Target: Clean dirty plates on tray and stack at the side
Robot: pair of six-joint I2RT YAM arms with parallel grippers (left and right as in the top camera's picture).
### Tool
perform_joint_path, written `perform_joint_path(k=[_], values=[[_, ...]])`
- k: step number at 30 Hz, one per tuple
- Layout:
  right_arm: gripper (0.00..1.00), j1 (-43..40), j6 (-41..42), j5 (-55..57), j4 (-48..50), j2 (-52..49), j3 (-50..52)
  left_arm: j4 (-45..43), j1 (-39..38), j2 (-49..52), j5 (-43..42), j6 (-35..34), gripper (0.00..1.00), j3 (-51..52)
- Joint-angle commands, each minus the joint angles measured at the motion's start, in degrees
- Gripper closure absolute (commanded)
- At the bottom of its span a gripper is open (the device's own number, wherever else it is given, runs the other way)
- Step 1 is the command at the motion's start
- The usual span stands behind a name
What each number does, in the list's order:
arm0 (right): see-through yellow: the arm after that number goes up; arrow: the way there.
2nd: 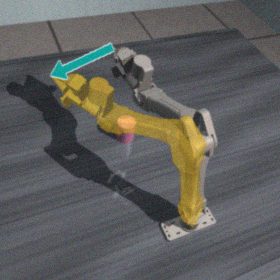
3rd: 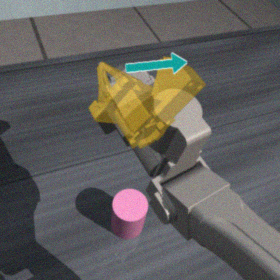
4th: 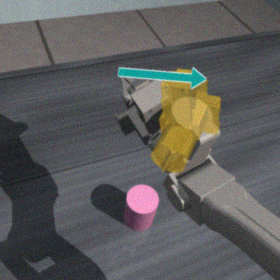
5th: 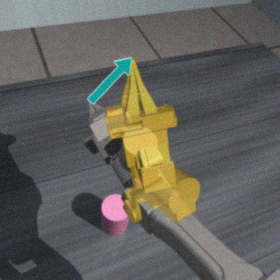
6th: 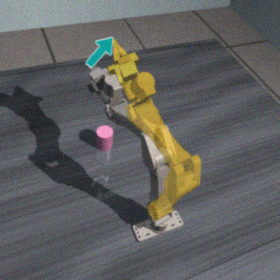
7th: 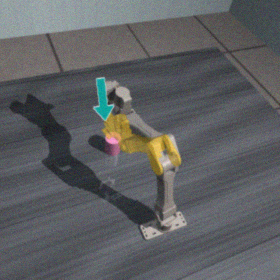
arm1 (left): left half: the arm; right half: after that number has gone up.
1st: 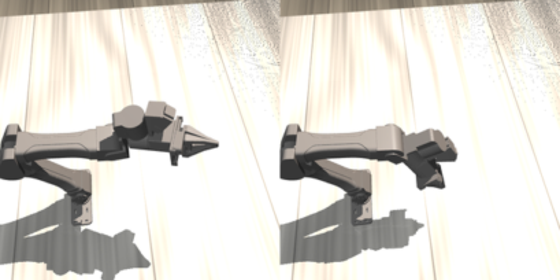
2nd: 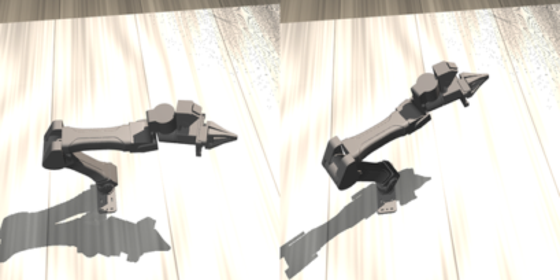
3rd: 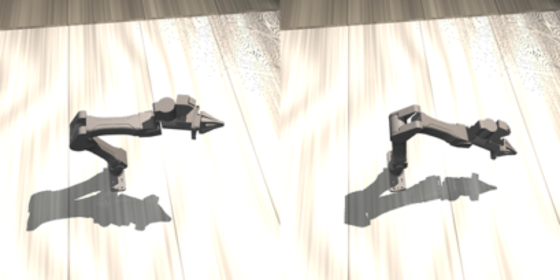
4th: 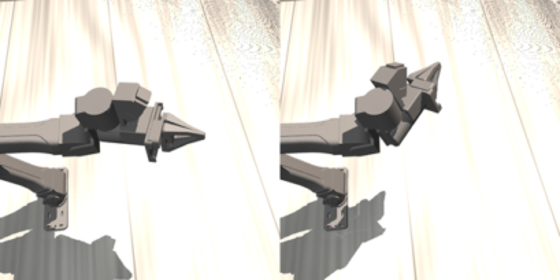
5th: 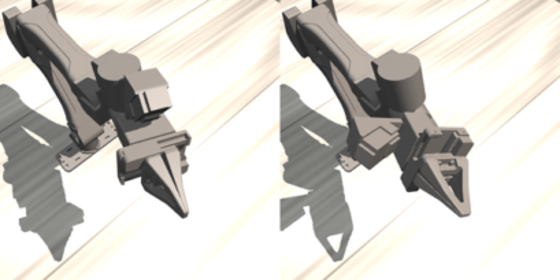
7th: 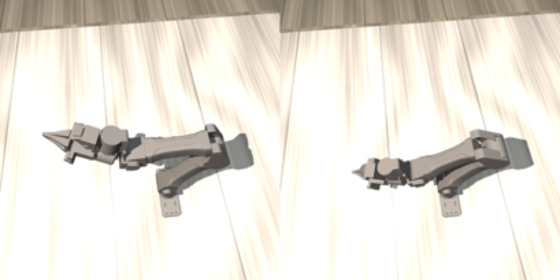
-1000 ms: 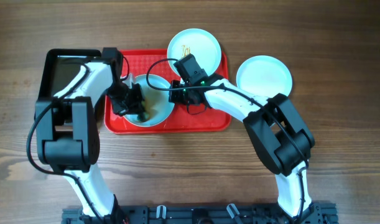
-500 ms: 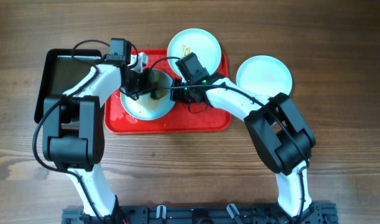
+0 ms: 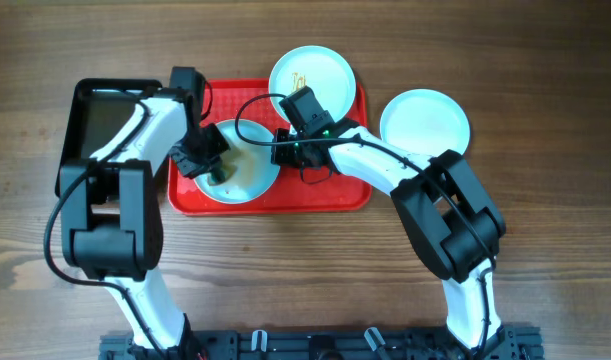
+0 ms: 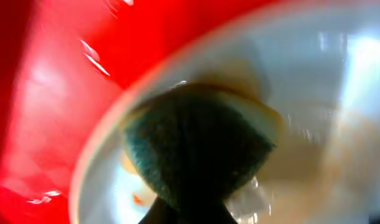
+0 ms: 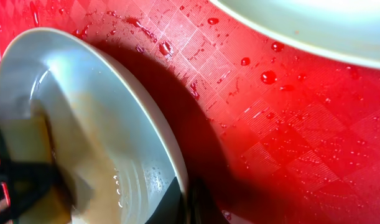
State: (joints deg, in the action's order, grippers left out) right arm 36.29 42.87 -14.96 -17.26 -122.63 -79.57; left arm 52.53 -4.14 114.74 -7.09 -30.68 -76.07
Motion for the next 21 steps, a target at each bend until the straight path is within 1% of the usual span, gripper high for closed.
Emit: perform_joint_path(k=[1,2,5,8,9,11,12,13,15,17,19,21], values=[[0.96,-0.4,0.6,0.5,-0.1,-1.7,0.1,2.0,-0.3,3.3,-20.3,16.0,0.96,2.9],[0.96,-0.4,0.6,0.3,-0.1,-1.7,0.1,2.0,-0.3,3.3,-21.0,17.2,0.96,2.9],[0.96,-0.4,0.6,0.3,-0.1,-1.7,0.1,1.5,-0.2,3.3,-21.0,17.3,0.96,2.9],[0.96,-0.4,0.6,0.3,-0.1,-1.7,0.1,-2.7,-0.2,3.3,-20.9,16.0,0.96,2.9],[0.96,-0.4,-0.1,0.4,-0.1,-1.7,0.1,-9.1,-0.2,3.3,-20.2,12.1,0.96,2.9],[0.96,-0.4,-0.7,0.7,-0.1,-1.7,0.1,-12.4,-0.2,3.3,-17.2,9.1,0.96,2.9],[0.96,-0.4,-0.7,0.9,-0.1,-1.7,0.1,-13.4,-0.2,3.3,-14.6,7.8,0.96,2.9],[0.96,-0.4,-0.7,1.0,-0.2,-1.7,0.1,-13.9,-0.2,3.3,-10.1,6.3,0.96,2.9],[0.96,-0.4,-0.7,1.0,-0.1,-1.7,0.1,-12.5,-0.2,3.3,0.9,3.1,0.96,2.9],[0.96,-0.4,-0.7,1.0,-0.1,-1.7,0.1,-9.6,-0.2,3.3,7.6,-0.4,0.96,2.9],[0.96,-0.4,-0.8,1.0,-0.1,-1.7,0.1,-6.8,-0.2,3.3,9.1,-1.6,0.96,2.9],[0.96,-0.4,-0.9,1.0,-0.2,-1.7,0.1,-4.3,-0.3,3.3,7.8,-1.6,0.96,2.9]])
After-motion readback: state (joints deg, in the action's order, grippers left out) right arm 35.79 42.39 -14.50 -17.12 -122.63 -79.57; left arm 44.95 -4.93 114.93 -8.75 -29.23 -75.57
